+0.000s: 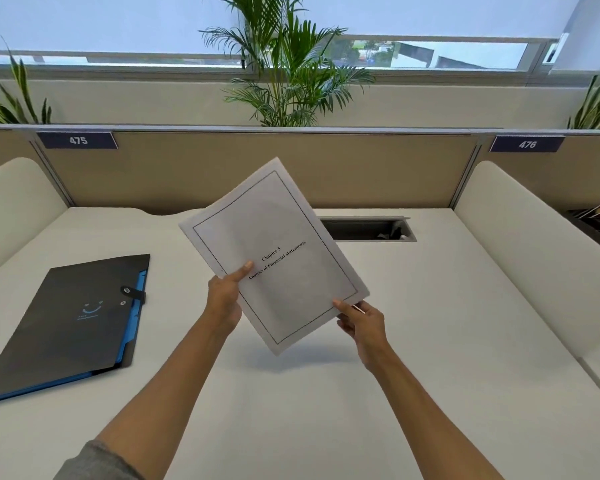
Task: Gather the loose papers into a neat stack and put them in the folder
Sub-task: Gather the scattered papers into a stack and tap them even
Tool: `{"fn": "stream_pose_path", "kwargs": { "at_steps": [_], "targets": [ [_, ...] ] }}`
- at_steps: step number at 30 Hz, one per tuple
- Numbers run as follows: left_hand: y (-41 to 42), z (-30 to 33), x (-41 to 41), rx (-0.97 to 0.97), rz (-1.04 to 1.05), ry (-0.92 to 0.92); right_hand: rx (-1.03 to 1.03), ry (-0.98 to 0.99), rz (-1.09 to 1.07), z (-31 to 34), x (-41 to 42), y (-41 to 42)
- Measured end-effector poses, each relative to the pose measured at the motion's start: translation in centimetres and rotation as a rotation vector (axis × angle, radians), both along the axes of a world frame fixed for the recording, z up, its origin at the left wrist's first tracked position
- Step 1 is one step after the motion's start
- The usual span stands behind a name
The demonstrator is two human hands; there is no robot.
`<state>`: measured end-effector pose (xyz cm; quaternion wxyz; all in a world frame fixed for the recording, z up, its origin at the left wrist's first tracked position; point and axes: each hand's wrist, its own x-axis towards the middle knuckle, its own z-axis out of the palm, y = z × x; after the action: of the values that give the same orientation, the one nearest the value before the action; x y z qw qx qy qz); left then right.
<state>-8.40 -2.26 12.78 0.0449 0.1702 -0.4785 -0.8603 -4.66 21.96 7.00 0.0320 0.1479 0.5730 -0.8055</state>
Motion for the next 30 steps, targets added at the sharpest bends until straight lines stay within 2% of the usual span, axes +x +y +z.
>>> {"fn": "stream_pose_path", "kwargs": {
  "at_steps": [5, 9, 16, 22, 24, 27, 30],
  "targets": [
    [0.7, -0.2, 0.3, 0.158, -0.014, -0.090, -0.052, 0.019, 0.087, 0.7, 0.4, -2.1],
    [0.8, -0.3, 0.5, 0.149, -0.030, -0.103, 0.046, 0.072, 0.090, 1.1, 0.3, -3.1],
    [-4.9, 0.9, -1.0, -0.033, 0.051, -0.076, 0.264, 0.204, 0.058, 2.2, -0.5, -0.5],
    [-9.2, 0.6, -1.4, -0.512, -0.223, -0.079, 0.475, 0.277, 0.064, 3.9, -1.4, 0.9],
    [-9.7, 0.2, -1.4, -0.619, -0.296, -0.082, 0.500, 0.286, 0.055, 3.9, -1.5, 1.0],
    [-9.1, -0.7, -0.8, -0.642, -0.364, -0.046, 0.543, 0.299, 0.084, 3.5, -1.5, 0.5],
    [-8.1, -1.5, -0.2, -0.563, -0.334, -0.007, 0.607, 0.312, 0.084, 2.9, -1.4, -0.3]
  ]
}}
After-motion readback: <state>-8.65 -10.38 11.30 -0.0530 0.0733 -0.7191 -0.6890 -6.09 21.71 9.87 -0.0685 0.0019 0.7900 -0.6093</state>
